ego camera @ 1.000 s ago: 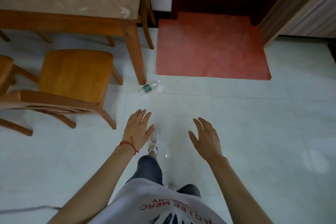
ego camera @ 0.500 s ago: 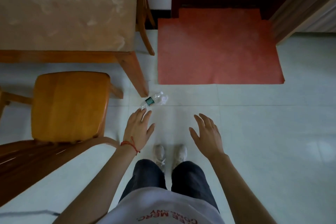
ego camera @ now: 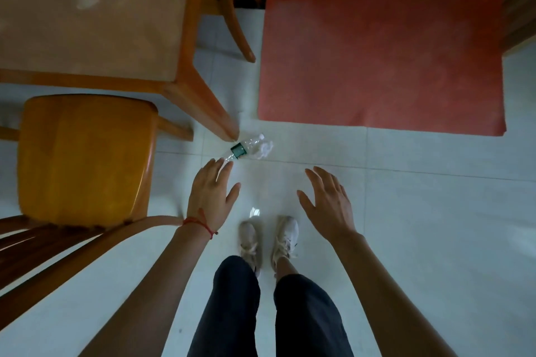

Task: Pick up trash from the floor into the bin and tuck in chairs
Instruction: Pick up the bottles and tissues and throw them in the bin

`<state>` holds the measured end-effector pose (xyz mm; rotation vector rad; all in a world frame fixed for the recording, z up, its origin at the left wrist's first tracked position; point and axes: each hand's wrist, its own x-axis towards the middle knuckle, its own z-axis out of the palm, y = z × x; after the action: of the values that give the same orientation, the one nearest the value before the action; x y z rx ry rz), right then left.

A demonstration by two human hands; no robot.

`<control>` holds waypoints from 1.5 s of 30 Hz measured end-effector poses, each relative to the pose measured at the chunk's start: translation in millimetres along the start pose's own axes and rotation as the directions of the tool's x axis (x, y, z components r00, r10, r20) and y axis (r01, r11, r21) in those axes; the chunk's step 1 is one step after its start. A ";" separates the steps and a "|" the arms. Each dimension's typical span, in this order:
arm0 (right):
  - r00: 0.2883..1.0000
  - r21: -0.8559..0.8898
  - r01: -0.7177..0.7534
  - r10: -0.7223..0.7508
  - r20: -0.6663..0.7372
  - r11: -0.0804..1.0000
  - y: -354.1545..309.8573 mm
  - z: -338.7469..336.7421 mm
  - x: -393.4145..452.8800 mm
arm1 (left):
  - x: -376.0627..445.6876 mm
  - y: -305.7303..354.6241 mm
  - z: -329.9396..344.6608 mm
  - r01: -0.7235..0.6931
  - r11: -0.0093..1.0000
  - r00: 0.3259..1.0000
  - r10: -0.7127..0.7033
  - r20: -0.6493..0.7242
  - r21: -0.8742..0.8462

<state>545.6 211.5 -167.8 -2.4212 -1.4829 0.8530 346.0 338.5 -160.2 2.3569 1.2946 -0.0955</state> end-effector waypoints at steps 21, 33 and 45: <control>0.997 0.041 0.047 -0.049 0.052 0.998 103.0 210.6 165.1 | 148.0 -107.5 227.1 -0.033 0.999 0.998 0.034 0.059 -0.022; 0.993 0.049 0.116 -0.117 0.017 0.992 143.3 346.7 265.8 | 221.9 -213.3 361.1 0.071 0.973 0.996 -0.058 0.064 -0.218; 0.983 0.048 0.185 -0.185 -0.010 0.982 183.7 435.8 330.3 | 287.2 -272.0 461.2 0.183 0.948 0.983 -0.179 0.040 -0.259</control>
<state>555.7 344.6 -729.0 -2.2072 -1.6340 0.8307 353.6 498.3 -746.4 2.0097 1.4198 0.0017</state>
